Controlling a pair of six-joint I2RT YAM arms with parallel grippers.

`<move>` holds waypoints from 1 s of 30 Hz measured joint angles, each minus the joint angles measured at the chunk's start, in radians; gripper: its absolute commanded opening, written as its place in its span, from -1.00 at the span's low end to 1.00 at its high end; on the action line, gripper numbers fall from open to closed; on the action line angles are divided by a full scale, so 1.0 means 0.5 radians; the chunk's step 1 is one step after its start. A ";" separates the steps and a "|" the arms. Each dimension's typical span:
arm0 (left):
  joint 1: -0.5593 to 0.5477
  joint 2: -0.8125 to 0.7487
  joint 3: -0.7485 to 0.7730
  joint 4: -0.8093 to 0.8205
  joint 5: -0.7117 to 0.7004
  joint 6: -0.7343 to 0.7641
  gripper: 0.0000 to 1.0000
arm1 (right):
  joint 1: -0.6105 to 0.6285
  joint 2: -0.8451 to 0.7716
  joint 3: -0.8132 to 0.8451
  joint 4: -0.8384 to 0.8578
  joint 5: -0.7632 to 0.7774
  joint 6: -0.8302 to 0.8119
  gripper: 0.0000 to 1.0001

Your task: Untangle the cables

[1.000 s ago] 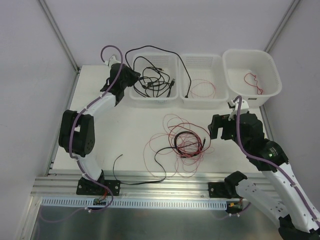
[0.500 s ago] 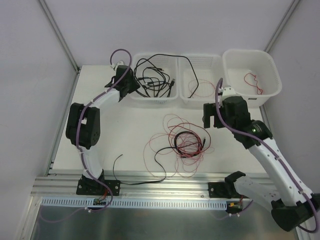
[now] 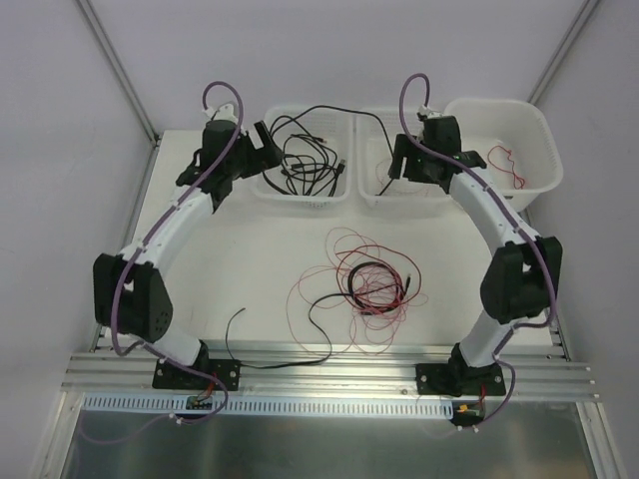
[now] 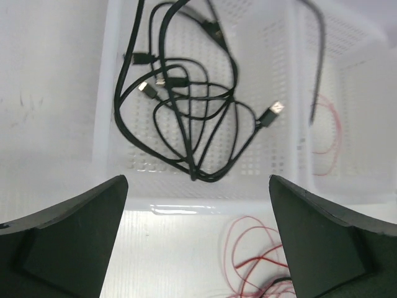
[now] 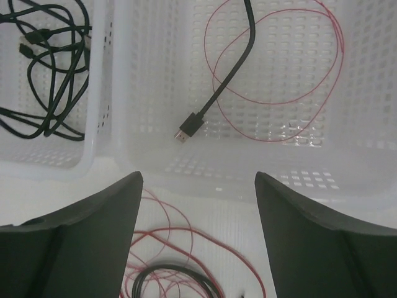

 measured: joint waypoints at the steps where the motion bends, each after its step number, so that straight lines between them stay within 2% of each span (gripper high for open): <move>1: 0.000 -0.097 -0.016 -0.002 0.018 0.009 0.98 | -0.009 0.091 0.041 0.024 -0.001 0.034 0.52; 8: -0.001 -0.674 -0.211 0.029 0.197 0.052 0.98 | -0.060 0.642 0.211 0.215 0.056 0.227 0.08; 16: -0.001 -1.269 -0.865 -0.094 0.120 0.287 0.98 | -0.110 0.999 0.389 0.371 0.174 0.394 -0.18; 23: 0.000 -1.619 -1.139 -0.127 -0.089 0.455 0.98 | -0.126 1.139 0.538 0.458 0.256 0.474 -0.26; 30: 0.000 -1.648 -1.236 -0.132 -0.180 0.507 0.98 | -0.130 1.287 0.687 0.465 0.254 0.494 -0.28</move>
